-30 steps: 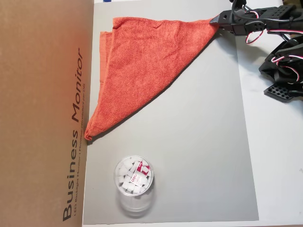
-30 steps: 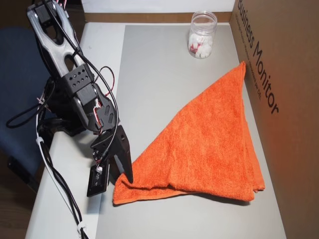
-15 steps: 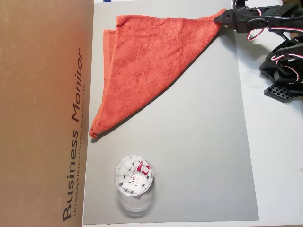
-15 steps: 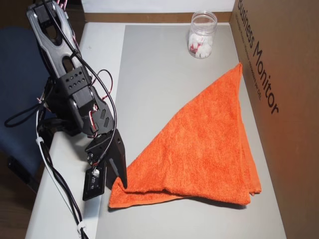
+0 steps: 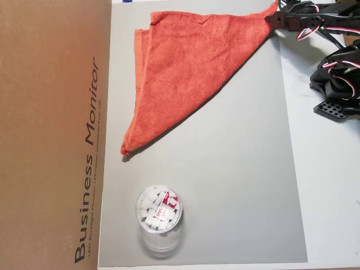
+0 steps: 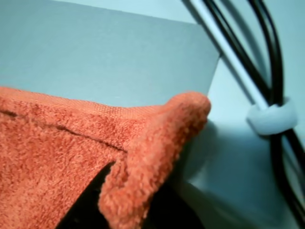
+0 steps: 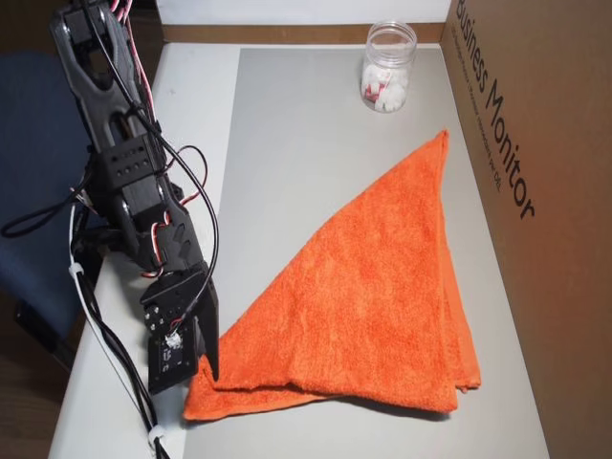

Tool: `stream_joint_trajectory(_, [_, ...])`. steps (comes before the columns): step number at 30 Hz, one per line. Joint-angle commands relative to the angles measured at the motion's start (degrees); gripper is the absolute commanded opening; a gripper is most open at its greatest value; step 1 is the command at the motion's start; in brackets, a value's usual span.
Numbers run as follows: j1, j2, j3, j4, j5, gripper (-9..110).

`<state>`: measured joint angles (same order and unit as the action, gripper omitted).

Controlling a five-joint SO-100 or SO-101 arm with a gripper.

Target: Fold the blanket.

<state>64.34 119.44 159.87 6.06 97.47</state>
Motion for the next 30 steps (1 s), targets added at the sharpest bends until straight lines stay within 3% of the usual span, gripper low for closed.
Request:
stream_joint_trajectory(1, [2.11,1.14,-1.32,-0.62,-1.85,0])
stream_joint_trajectory(7, [5.54,1.14,-2.02,-0.97,-9.23,0])
stream_joint_trajectory(15, [4.92,1.23,-7.03,-0.18,-8.70,0])
stream_joint_trajectory(30, [-4.22,1.23,-16.79,-1.05,8.17,0])
